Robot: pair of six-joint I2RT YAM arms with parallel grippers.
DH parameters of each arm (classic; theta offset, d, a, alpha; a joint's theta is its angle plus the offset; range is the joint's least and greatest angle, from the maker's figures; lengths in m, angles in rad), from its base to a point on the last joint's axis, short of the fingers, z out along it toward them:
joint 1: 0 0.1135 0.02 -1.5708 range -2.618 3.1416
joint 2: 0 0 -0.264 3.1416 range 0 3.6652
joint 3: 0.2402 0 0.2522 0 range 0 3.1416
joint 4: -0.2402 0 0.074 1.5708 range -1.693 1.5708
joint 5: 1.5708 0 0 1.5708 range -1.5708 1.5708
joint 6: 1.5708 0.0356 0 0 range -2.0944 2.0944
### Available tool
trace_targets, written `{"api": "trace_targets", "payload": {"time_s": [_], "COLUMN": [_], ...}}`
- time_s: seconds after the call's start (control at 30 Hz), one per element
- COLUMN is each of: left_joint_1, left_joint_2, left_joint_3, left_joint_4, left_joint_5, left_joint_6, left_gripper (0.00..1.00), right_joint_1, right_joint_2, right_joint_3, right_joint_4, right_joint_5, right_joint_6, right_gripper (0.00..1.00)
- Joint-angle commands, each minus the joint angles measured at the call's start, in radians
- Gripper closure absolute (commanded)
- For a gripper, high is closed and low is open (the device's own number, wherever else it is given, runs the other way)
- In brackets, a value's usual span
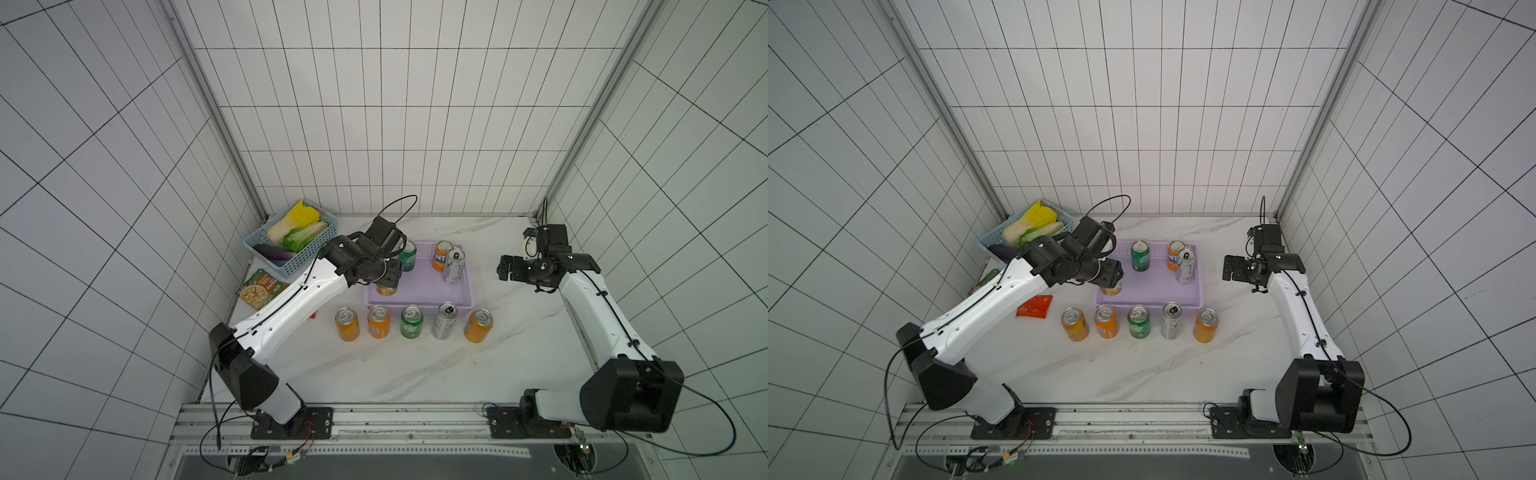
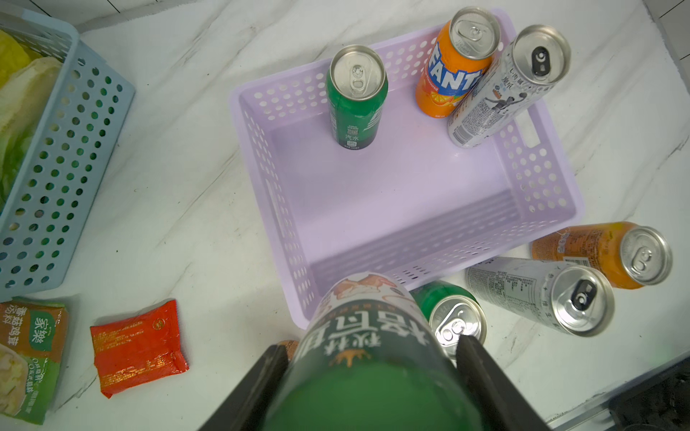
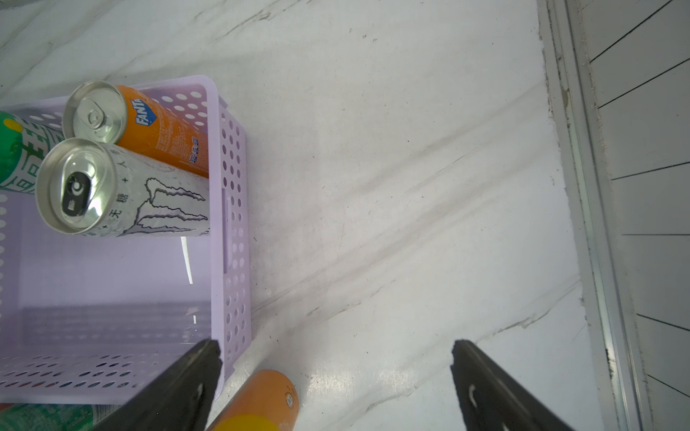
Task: Take out the drinks from the basket
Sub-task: Pick up the drink from the basket, then place the drink at the center of the board.
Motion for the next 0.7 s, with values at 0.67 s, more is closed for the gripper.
{"api": "trace_targets", "payload": {"time_s": [0.67], "left_joint_1": [-0.161], "left_joint_2": [-0.364], "left_joint_3": [-0.339], "left_joint_4": [-0.084], "left_joint_5": [-0.084], "left_joint_6": [-0.205], "left_gripper": [0.53], "right_joint_1": [-0.011], "right_joint_2": [-0.010], "right_joint_3": [-0.023], "right_joint_4": [0.005], "right_joint_5": [-0.003], "right_joint_6": [0.003], "right_gripper": [0.01]}}
